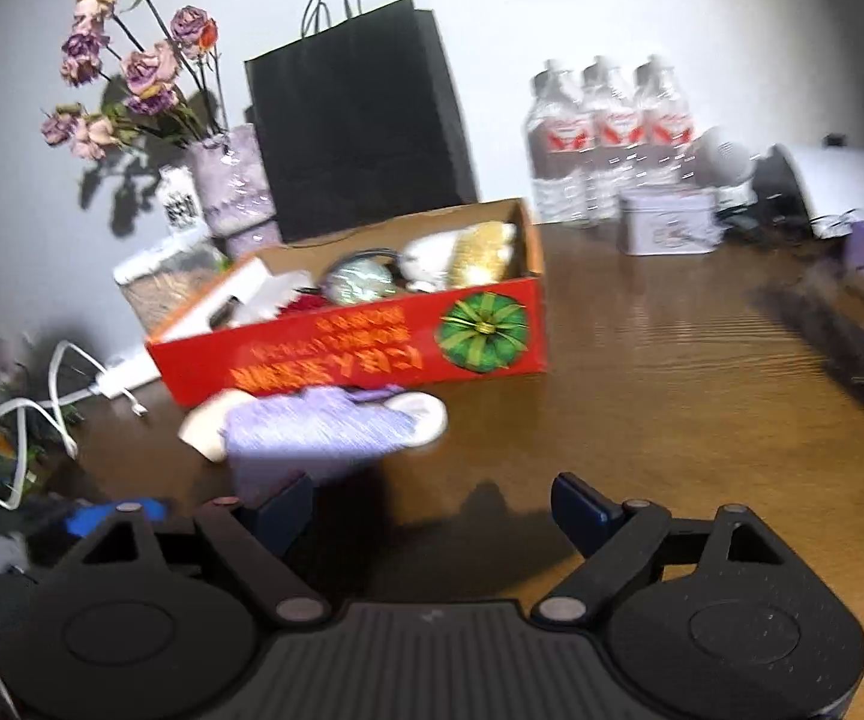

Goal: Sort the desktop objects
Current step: 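Grasp the lavender cloth pouch with the left tool while the right tool grasps the navy glasses case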

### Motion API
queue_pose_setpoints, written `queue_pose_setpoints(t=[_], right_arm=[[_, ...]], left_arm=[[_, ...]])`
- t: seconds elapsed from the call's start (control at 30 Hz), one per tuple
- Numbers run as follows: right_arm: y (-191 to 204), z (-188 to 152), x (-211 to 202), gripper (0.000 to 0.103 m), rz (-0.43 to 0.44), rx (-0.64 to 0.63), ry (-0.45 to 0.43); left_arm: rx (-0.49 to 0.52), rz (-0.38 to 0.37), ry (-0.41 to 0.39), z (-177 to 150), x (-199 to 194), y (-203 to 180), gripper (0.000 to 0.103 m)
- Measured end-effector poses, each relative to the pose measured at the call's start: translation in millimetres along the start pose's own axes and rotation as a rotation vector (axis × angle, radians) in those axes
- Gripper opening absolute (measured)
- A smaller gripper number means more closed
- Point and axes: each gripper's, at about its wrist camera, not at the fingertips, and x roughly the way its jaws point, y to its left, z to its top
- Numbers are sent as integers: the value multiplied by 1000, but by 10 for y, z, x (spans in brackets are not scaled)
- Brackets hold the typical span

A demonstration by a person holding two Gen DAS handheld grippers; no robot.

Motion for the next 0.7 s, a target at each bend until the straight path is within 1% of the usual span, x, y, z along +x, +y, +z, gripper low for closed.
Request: queue_pose_setpoints(t=[0.03,0.1,0.17,0.23,0.27,0.33,0.37,0.4,0.43,0.47,0.5,0.53,0.57,0.6,0.63,0.67,0.7], right_arm=[[4,39,78,83,3,-3,8],[26,109,249,81,-25,-34,14],[20,171,386,78,-28,-38,22],[-15,233,507,74,17,1,44],[-27,258,558,69,40,23,57],[-8,281,663,47,87,43,84],[19,277,722,27,104,40,102],[57,264,750,18,105,26,107],[109,247,739,13,102,-3,95],[158,233,709,12,104,-29,81],[205,224,663,11,114,-42,67],[248,221,604,10,129,-49,51],[300,217,546,9,147,-68,44],[371,204,471,9,162,-92,41],[439,178,389,9,171,-112,39],[499,146,298,9,187,-132,37],[563,98,200,9,209,-143,38]], left_arm=[[-17,-14,-1,22,15,27,103],[-50,-30,1,64,43,106,103],[-83,2,-7,103,56,203,103],[-129,32,-6,171,95,338,103],[-154,33,2,211,125,404,103],[-216,18,20,306,199,531,103],[-242,16,22,343,231,571,103],[-267,11,21,379,263,607,103],[-297,-2,22,414,300,645,103],[-324,-16,27,433,333,672,100],[-357,-37,35,454,379,701,96],[-376,-50,48,467,417,708,79],[-391,-59,67,473,449,703,57],[-402,-64,83,475,462,701,40],[-403,-70,81,467,441,687,32],[-400,-74,75,453,402,663,21],[-399,-83,67,442,334,655,21]])
